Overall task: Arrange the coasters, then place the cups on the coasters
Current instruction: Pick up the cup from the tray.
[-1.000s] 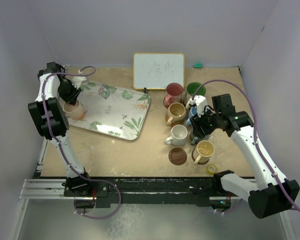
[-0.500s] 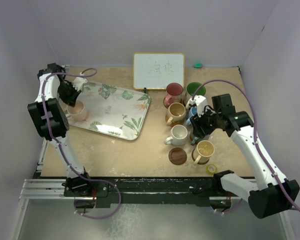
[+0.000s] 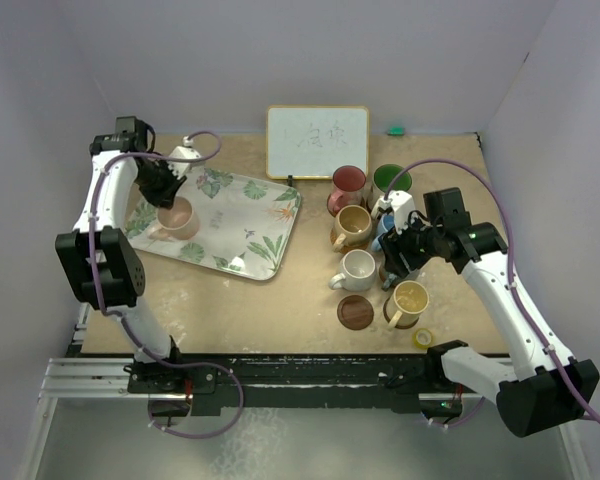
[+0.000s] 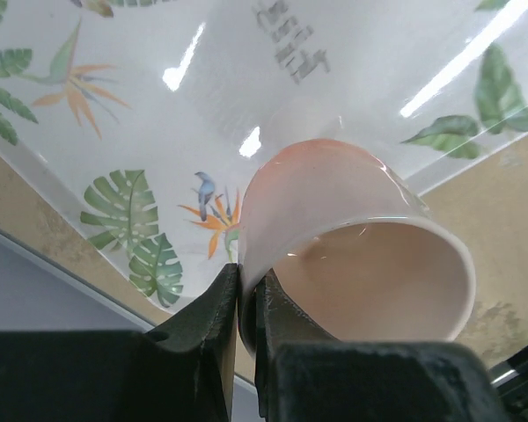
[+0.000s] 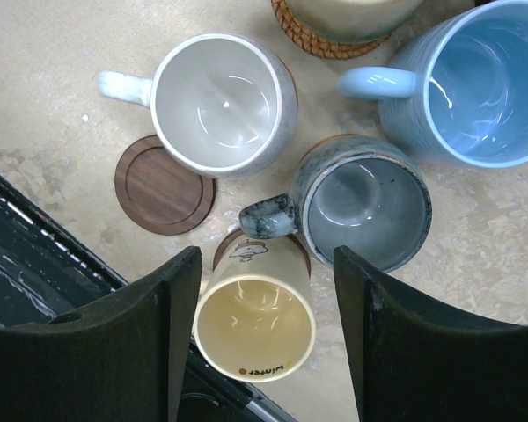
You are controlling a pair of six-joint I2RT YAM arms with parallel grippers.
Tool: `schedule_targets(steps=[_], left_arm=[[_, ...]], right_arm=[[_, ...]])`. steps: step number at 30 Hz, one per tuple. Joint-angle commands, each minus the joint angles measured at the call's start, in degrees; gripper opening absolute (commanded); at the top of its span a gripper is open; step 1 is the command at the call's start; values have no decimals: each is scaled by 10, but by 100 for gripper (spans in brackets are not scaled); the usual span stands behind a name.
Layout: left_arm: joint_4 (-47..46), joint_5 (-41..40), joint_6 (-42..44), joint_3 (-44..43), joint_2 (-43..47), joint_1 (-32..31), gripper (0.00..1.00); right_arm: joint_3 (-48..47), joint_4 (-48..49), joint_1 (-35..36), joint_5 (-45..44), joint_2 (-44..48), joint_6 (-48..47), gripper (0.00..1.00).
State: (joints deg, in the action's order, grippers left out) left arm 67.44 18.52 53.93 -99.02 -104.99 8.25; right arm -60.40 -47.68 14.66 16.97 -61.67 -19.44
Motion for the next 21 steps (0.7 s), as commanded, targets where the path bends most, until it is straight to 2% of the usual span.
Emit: schedule_targets(steps=[1,7,8,9,16,21], left_arm=[[12,32,-68,6,88,-33,3],[2,23,-138,13,153,-98,3],[0,22,-148,16,161,-111,3],[-4,20,-159,19,171,-127,3],[-40,4,-253,35,210,-245,3],[-82,-10,-328,44,209,-336,3]], right_arm=[[-20,9,-1,-13,1,9,68],[-36,20,-1,-45,-10,26,78],[-37,25,-1,-52,-11,29,92],[-39,32,-1,-58,-11,32,99],[-39,77,-8,-108,-4,62,100],[-13,112,-56,-125,28,82,100]])
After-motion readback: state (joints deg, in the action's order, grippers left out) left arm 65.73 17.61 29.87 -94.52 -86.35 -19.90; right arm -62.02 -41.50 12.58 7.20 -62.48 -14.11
